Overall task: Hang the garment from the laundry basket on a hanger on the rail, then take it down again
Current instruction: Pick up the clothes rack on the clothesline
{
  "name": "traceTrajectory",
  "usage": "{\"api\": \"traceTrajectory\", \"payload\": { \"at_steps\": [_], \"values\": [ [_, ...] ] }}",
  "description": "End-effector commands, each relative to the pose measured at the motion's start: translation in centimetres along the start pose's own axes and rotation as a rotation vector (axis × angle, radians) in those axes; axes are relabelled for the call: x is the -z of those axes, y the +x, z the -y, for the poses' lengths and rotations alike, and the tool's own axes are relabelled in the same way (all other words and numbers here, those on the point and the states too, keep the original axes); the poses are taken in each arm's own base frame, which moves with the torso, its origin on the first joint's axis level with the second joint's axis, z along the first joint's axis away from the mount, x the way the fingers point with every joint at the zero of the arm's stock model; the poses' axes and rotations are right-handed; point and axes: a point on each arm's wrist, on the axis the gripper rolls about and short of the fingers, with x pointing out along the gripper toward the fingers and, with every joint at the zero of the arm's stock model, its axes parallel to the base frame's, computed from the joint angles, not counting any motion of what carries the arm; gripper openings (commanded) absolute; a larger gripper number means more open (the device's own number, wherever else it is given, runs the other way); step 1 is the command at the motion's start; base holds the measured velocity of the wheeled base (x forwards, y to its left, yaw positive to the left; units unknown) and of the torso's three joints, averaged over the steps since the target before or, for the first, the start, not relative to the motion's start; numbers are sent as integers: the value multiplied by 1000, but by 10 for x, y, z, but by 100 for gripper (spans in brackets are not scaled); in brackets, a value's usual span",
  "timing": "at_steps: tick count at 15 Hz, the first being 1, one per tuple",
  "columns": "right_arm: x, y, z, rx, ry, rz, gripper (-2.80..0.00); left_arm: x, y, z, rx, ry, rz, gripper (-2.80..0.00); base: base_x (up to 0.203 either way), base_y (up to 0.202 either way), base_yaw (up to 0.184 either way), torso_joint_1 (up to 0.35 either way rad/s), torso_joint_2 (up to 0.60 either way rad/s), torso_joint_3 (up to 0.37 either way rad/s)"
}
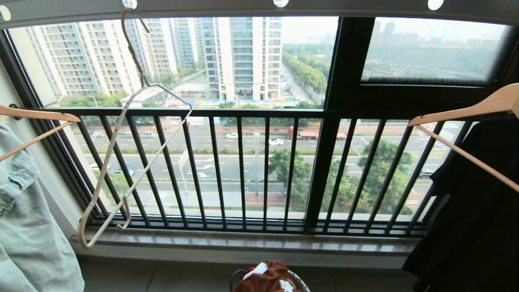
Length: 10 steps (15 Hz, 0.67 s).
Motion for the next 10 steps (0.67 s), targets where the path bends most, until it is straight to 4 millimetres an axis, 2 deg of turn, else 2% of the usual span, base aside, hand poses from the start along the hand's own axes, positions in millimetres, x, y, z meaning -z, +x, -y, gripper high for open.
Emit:
{"api": "traceTrajectory", "payload": {
  "at_steps": [1, 10],
  "values": [
    [0, 0, 0, -1, 0, -1, -280, 0, 0, 0, 0, 1, -1, -280, 0, 0, 0, 0, 0, 0],
    [0, 0, 0, -1, 0, 0, -280, 0, 0, 0, -2, -7, 1, -280, 0, 0, 0, 0, 0, 0]
  ]
}}
